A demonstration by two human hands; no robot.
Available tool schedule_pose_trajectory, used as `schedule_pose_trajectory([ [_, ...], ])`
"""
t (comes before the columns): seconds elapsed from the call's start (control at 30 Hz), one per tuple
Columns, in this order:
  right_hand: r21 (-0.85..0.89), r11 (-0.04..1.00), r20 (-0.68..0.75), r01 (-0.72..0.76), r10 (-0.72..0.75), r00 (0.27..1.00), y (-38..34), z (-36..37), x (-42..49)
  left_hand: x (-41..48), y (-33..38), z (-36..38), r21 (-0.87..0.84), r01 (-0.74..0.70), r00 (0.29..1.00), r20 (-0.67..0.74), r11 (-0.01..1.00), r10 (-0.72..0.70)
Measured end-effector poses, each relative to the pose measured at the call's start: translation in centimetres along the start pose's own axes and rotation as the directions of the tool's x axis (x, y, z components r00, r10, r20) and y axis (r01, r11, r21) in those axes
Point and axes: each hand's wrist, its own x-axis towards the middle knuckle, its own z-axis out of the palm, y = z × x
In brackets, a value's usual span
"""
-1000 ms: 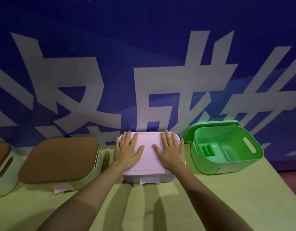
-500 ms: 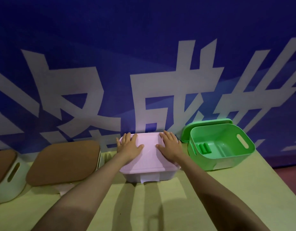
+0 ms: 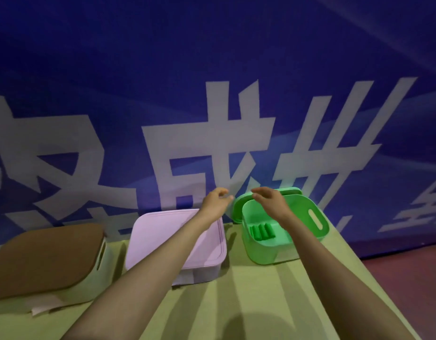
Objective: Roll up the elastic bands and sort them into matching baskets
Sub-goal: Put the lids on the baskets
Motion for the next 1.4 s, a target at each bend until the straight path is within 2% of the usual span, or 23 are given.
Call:
schedule_pose_trajectory([
  [0.1, 0.002, 0.999, -0.093, -0.051, 0.051, 0.994, 2.1, -4.4, 1.4, 1.1, 2.1, 2.9, -0.150, 0.127, 0.991, 0.066, 0.980, -0.118],
  [0.23, -0.104, 0.981, -0.243, -0.163, 0.133, 0.961, 5.9, -8.4, 3.2, 4.3, 0.3, 6.9, -0.277, 0.318, 0.946, 0.158, 0.907, -0.283],
  [0.33, -0.228, 0.934, -0.207, -0.276, 0.231, 0.951, 8.5, -10.1, 5.1, 5.0, 0.3, 8.1, -0.394, 0.395, 0.918, 0.202, 0.830, -0.340],
  [0.43, -0.277, 0.900, -0.121, -0.336, 0.314, 0.942, 10.3, -10.6, 6.8, 6.4, -0.4, 9.1, -0.465, 0.435, 0.900, 0.217, 0.771, -0.377],
  [0.53, -0.242, 0.908, -0.081, -0.341, 0.331, 0.940, 10.7, -10.1, 7.9, 7.1, -0.7, 9.1, -0.518, 0.436, 0.898, 0.204, 0.736, -0.389],
  [0.77, -0.092, 0.938, -0.222, -0.334, 0.307, 0.925, 11.9, -9.2, 9.0, 7.6, -1.6, 8.7, -0.555, 0.439, 0.898, 0.257, 0.706, -0.357],
  [0.9, 0.032, 0.965, -0.351, -0.260, 0.255, 0.901, 10.8, -10.4, 8.0, 6.9, -0.4, 8.0, -0.548, 0.368, 0.929, 0.252, 0.751, -0.271],
  [1.07, 0.170, 0.970, -0.419, -0.177, 0.233, 0.877, 8.3, -12.3, 5.7, 5.1, 1.9, 7.3, -0.516, 0.239, 0.964, 0.228, 0.823, -0.137],
  [1.23, 0.249, 0.958, -0.423, -0.144, 0.241, 0.873, 8.2, -13.0, 2.5, 2.3, 2.1, 7.7, -0.455, 0.165, 0.980, 0.180, 0.875, -0.091],
  [1.4, 0.309, 0.941, -0.372, -0.139, 0.254, 0.893, 10.1, -12.2, -0.4, 0.6, 0.1, 9.6, -0.468, 0.218, 0.975, 0.135, 0.857, -0.175],
])
